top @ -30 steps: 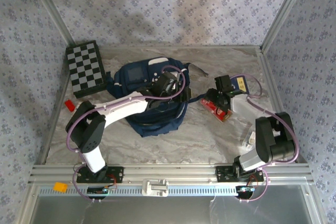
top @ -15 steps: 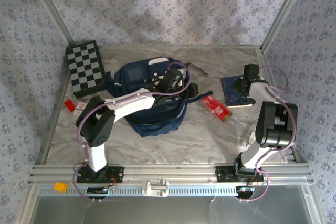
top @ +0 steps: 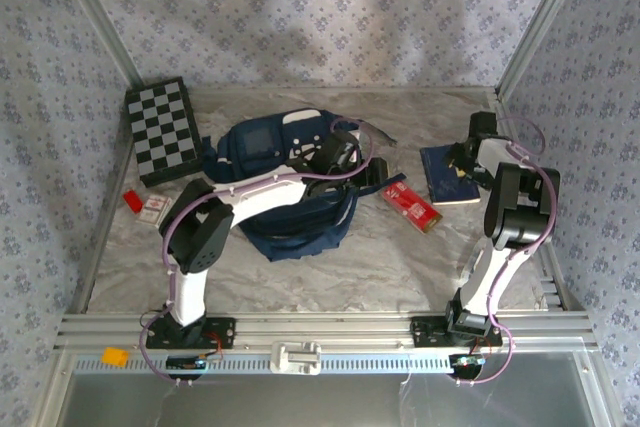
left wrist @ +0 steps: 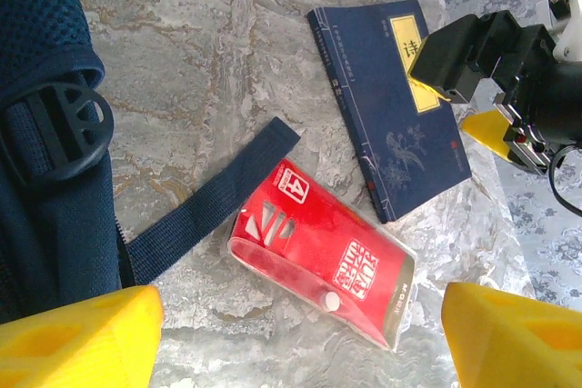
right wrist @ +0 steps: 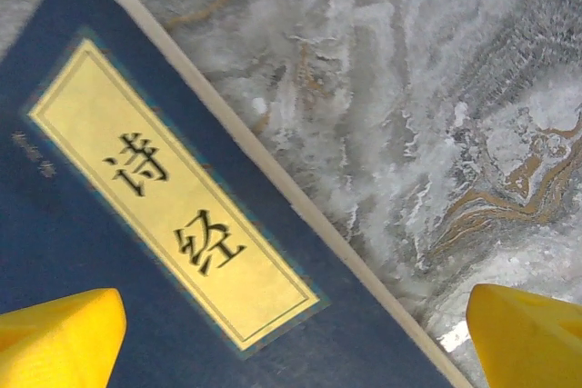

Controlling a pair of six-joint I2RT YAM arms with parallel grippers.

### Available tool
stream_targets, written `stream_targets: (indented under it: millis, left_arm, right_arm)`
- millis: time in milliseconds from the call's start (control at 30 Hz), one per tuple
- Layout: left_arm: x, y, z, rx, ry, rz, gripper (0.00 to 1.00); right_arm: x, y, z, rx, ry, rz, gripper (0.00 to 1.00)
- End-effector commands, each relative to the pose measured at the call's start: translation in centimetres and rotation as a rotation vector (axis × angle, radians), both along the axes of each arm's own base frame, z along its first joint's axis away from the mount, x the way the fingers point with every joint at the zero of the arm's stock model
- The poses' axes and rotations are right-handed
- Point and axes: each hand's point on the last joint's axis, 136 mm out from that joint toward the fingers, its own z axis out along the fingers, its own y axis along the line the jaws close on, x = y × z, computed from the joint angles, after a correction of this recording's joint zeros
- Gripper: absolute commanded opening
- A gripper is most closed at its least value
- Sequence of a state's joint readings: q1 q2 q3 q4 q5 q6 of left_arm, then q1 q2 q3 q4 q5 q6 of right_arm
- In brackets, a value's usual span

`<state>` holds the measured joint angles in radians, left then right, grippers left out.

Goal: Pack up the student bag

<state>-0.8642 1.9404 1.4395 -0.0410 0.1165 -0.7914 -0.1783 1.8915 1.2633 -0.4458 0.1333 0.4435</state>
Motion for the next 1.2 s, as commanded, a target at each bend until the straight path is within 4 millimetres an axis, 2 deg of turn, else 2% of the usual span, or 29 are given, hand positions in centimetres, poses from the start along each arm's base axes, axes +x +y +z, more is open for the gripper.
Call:
stream_targets:
  millis: [0,133,200,233,267,367,533,667,833,933,1033,1167]
  left_arm:
    - [0.5,-1.3,1.9,-0.053,-0.03,-0.01,0.8]
    - [0.9,-1.2,1.7,-0.043,-0.03,0.006,0.8]
    - [1.1,-1.1,1.6,-0.039,-0.019,0.015,0.8]
    - [1.3,-1.2,1.5,-0.041,-0.012,0.021,0.8]
    - [1.5,-1.3,1.3,-0.042,-0.002,0.028,0.8]
    - [1.9,-2.0,0.9,-0.059,0.023,0.037,0.8]
    - [3.1,-3.7,-0.9,-0.077,0.052,0.046,0.79]
    - [4.5,-5.6,-1.7,-0.095,0.003,0.026,0.78]
    - [6.7,-7.8,-4.1,-0.092,0.004,0.013,0.76]
    - [7.4,-9.6,-4.6,-0.102,-0.027,-0.017,0.75]
    - [7.7,-10.7,-6.7,-0.063,0.029,-0.026,0.73]
    - [7.3,-11.7,-8.5,-0.024,0.089,-0.043,0.71]
  right_arm:
    - [-0.1,1.2,-1.0,0.057,0.02,0.035,0.98]
    - [-1.0,3.8,-1.1,0.145,0.02,0.068,0.98]
    - [-1.0,4.9,-0.5,0.21,-0.008,0.076,0.94]
    - [-2.1,5.9,-1.4,0.241,0.012,0.089,0.93]
    - [-2.5,6.6,-1.3,0.243,0.015,0.091,0.92]
    - [-3.5,8.5,-1.1,0.241,0.038,0.124,0.9]
    - [-5.6,10.9,-0.7,0.266,0.015,0.133,0.87]
    - [-6.5,10.0,-0.3,0.253,-0.006,0.111,0.85]
    - [-6.2,8.9,-0.2,0.275,-0.029,0.104,0.79]
    - [-5.7,8.8,0.0,0.288,-0.047,0.115,0.76]
    - [-5.4,8.9,-0.6,0.312,-0.04,0.119,0.73]
    - [-5.3,9.5,-1.5,0.367,-0.029,0.118,0.68]
